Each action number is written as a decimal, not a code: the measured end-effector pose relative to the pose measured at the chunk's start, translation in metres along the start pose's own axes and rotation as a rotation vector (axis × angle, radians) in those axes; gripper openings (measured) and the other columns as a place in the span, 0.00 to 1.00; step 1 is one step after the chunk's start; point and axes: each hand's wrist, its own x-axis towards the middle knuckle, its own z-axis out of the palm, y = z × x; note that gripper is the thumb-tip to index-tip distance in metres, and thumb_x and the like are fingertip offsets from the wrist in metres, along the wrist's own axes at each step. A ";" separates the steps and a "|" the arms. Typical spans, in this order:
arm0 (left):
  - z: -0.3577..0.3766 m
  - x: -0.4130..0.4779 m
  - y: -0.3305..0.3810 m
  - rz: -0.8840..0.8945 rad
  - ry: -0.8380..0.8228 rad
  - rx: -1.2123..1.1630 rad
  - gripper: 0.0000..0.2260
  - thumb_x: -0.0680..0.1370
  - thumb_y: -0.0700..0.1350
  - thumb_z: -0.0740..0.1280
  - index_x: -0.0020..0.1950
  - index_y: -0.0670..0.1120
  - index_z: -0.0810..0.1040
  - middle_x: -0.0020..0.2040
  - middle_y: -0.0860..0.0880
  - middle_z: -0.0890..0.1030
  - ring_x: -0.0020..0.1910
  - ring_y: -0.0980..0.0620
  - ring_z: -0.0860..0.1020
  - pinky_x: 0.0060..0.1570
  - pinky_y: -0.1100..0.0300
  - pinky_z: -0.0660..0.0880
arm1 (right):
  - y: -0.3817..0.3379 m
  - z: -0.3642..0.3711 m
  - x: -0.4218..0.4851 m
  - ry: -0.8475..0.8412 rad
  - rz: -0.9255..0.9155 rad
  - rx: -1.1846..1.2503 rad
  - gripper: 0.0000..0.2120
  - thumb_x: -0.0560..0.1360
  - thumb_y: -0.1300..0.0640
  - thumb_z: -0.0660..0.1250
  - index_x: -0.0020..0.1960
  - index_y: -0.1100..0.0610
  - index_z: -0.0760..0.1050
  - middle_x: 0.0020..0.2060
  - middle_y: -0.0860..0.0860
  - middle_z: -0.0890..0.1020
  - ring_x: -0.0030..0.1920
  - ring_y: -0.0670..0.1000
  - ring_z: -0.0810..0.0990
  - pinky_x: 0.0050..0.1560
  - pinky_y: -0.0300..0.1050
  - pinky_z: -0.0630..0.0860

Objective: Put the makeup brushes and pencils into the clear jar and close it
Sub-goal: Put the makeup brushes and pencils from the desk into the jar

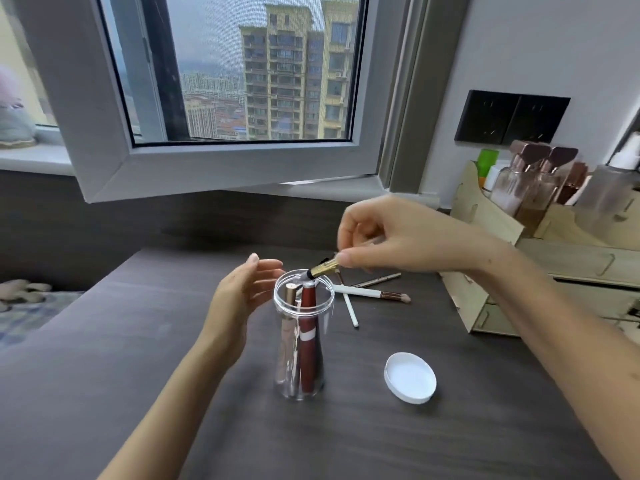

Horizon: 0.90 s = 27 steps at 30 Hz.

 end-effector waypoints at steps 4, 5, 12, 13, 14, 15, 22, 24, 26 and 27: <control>0.016 -0.026 0.024 -0.028 -0.125 -0.088 0.27 0.81 0.58 0.47 0.51 0.43 0.80 0.42 0.46 0.85 0.39 0.52 0.82 0.40 0.59 0.74 | -0.019 0.014 0.021 -0.031 -0.010 -0.170 0.14 0.70 0.47 0.70 0.35 0.58 0.80 0.26 0.50 0.80 0.28 0.45 0.75 0.34 0.42 0.74; 0.019 -0.030 0.027 -0.017 -0.141 -0.080 0.29 0.80 0.60 0.46 0.51 0.43 0.80 0.42 0.46 0.86 0.39 0.53 0.82 0.39 0.60 0.75 | -0.023 0.019 0.024 -0.054 -0.010 -0.254 0.16 0.70 0.45 0.70 0.34 0.57 0.79 0.25 0.49 0.77 0.28 0.45 0.74 0.33 0.42 0.72; 0.044 -0.040 0.025 0.024 -0.080 -0.207 0.31 0.80 0.61 0.44 0.47 0.45 0.81 0.38 0.47 0.87 0.40 0.54 0.85 0.37 0.63 0.79 | -0.030 0.056 0.022 -0.083 0.007 -0.419 0.20 0.80 0.44 0.48 0.47 0.53 0.74 0.39 0.43 0.78 0.48 0.52 0.79 0.47 0.48 0.71; 0.046 -0.040 0.024 0.030 -0.055 -0.186 0.31 0.80 0.61 0.44 0.46 0.46 0.82 0.38 0.47 0.87 0.41 0.54 0.85 0.40 0.61 0.78 | -0.026 0.053 0.021 -0.080 0.052 -0.238 0.21 0.80 0.42 0.47 0.45 0.52 0.74 0.37 0.39 0.80 0.44 0.47 0.79 0.47 0.46 0.71; 0.046 -0.038 0.022 0.042 -0.018 -0.157 0.31 0.80 0.61 0.44 0.44 0.45 0.82 0.37 0.47 0.87 0.40 0.55 0.85 0.43 0.60 0.77 | -0.020 0.048 0.022 -0.036 0.080 -0.039 0.23 0.80 0.41 0.46 0.42 0.52 0.74 0.31 0.38 0.80 0.37 0.42 0.77 0.44 0.44 0.71; 0.046 -0.037 0.020 0.051 0.017 -0.136 0.32 0.80 0.61 0.44 0.43 0.44 0.82 0.35 0.48 0.86 0.38 0.55 0.84 0.45 0.59 0.76 | -0.010 0.043 0.024 0.050 0.086 0.125 0.24 0.80 0.41 0.47 0.38 0.53 0.73 0.25 0.42 0.78 0.30 0.41 0.73 0.41 0.42 0.70; 0.017 -0.019 0.019 0.101 0.144 -0.111 0.35 0.81 0.59 0.43 0.37 0.41 0.82 0.29 0.49 0.85 0.31 0.55 0.82 0.40 0.61 0.75 | 0.080 0.076 0.057 0.318 0.315 -0.029 0.16 0.78 0.54 0.57 0.38 0.57 0.79 0.34 0.52 0.81 0.43 0.55 0.79 0.50 0.49 0.73; 0.007 -0.014 0.021 0.101 0.145 -0.110 0.35 0.81 0.59 0.42 0.36 0.42 0.82 0.29 0.49 0.85 0.31 0.56 0.82 0.39 0.62 0.75 | 0.103 0.098 0.069 0.229 0.324 -0.167 0.13 0.78 0.56 0.58 0.50 0.59 0.80 0.49 0.56 0.84 0.54 0.58 0.79 0.54 0.50 0.74; 0.001 -0.011 0.021 0.104 0.154 -0.110 0.36 0.81 0.59 0.42 0.33 0.44 0.83 0.29 0.49 0.85 0.31 0.56 0.82 0.36 0.66 0.77 | 0.119 0.114 0.081 0.169 0.306 -0.278 0.14 0.79 0.58 0.57 0.59 0.56 0.77 0.59 0.55 0.80 0.61 0.59 0.75 0.59 0.51 0.73; 0.000 -0.011 0.021 0.101 0.155 -0.119 0.36 0.81 0.59 0.42 0.31 0.45 0.83 0.29 0.49 0.85 0.30 0.57 0.82 0.35 0.68 0.77 | 0.125 0.120 0.088 0.138 0.288 -0.338 0.15 0.79 0.59 0.56 0.63 0.55 0.75 0.62 0.54 0.79 0.63 0.59 0.73 0.60 0.51 0.71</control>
